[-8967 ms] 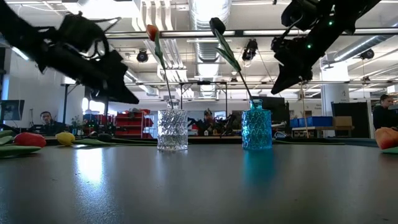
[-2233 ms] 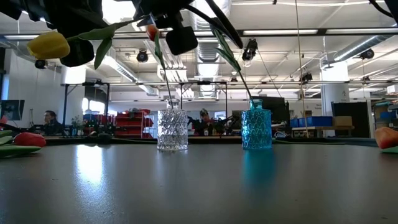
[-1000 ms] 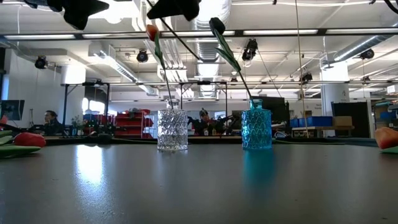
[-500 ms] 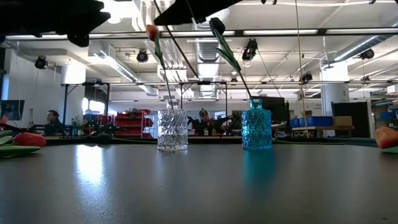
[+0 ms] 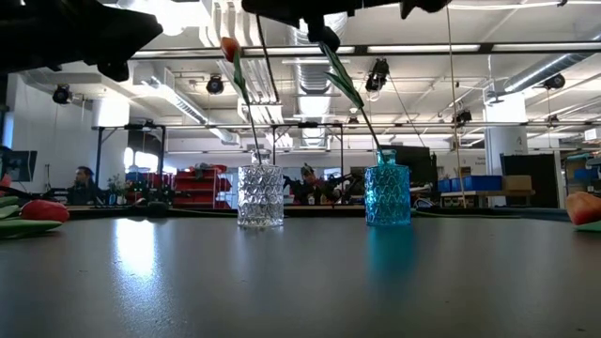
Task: Sort flowers into vase by color
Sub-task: Put the top yellow flower into the transparent vase, then put the bottom red flower into the blue vase
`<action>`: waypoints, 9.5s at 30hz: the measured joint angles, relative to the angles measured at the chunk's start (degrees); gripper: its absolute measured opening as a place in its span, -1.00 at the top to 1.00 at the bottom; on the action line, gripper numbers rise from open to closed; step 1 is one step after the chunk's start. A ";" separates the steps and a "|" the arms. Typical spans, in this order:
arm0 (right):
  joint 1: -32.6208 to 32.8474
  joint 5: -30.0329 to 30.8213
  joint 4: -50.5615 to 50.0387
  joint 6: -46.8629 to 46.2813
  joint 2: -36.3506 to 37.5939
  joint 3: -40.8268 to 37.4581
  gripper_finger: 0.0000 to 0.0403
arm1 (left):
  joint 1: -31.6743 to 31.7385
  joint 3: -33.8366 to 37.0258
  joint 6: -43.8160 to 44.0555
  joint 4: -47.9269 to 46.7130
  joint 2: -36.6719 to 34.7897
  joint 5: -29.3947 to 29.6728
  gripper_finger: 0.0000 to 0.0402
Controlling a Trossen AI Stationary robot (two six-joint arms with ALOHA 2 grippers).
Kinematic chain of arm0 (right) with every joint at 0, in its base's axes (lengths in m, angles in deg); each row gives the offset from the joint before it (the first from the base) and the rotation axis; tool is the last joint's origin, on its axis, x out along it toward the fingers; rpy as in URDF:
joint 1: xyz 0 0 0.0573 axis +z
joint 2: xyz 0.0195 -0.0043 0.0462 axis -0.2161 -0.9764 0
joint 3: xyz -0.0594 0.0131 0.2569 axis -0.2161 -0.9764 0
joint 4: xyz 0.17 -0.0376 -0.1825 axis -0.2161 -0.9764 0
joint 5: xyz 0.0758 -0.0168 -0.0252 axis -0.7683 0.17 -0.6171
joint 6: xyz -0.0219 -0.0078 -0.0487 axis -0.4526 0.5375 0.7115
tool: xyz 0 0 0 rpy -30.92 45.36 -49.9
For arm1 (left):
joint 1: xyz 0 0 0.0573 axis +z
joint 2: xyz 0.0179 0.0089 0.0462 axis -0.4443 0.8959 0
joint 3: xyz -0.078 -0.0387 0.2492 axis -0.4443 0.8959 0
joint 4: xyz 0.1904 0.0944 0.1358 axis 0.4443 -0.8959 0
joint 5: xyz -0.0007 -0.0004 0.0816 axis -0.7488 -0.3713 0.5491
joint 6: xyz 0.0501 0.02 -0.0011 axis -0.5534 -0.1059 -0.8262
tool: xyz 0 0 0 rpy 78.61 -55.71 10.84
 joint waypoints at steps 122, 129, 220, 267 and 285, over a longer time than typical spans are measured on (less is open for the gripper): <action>2.49 14.82 -57.26 -7.20 -5.02 20.98 -0.56 | -0.02 -0.06 -0.66 -0.76 3.32 0.55 0.62; 4.40 14.62 -67.90 -9.17 -4.83 23.76 -0.43 | -0.01 -0.06 -0.66 -0.75 3.32 0.55 0.63; 12.94 19.32 -28.31 -4.66 35.08 -33.04 0.96 | -37.36 -37.91 122.23 -71.92 51.50 -15.21 1.00; 12.90 19.32 -27.83 -3.62 34.30 -33.06 0.96 | -37.55 -29.85 127.74 -66.09 56.85 -14.91 0.96; 12.90 19.41 -27.79 -3.70 34.28 -34.11 0.95 | -39.44 -41.43 122.34 -89.72 45.27 6.47 1.00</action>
